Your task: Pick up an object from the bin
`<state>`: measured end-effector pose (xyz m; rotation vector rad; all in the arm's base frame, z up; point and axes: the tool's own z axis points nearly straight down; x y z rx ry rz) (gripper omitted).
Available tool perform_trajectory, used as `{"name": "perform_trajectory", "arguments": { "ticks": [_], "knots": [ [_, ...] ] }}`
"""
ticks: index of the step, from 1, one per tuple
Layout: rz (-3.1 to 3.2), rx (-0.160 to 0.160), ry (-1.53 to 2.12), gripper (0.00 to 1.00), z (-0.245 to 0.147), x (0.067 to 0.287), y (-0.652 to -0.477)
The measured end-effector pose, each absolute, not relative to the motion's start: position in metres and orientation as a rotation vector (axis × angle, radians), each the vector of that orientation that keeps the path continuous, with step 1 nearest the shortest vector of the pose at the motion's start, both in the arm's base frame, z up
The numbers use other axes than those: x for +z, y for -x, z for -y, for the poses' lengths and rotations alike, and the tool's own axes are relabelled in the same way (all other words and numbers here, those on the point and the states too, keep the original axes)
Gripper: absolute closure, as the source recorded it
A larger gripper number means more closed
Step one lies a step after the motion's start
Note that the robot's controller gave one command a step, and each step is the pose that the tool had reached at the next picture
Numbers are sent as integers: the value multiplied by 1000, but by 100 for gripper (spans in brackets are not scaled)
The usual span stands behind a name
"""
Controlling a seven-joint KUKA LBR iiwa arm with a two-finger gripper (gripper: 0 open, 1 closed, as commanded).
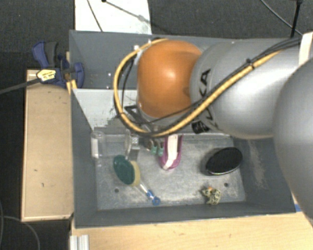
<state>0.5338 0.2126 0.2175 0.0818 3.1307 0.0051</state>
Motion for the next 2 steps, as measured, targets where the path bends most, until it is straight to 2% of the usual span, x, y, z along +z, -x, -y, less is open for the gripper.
{"name": "perform_trajectory", "arguments": {
  "ticks": [1, 2],
  "knots": [
    [-3118, 1, 398, 100, -237, 174, -492],
    [-3135, 4, 96, 100, -253, 169, -520]
  ]
}}
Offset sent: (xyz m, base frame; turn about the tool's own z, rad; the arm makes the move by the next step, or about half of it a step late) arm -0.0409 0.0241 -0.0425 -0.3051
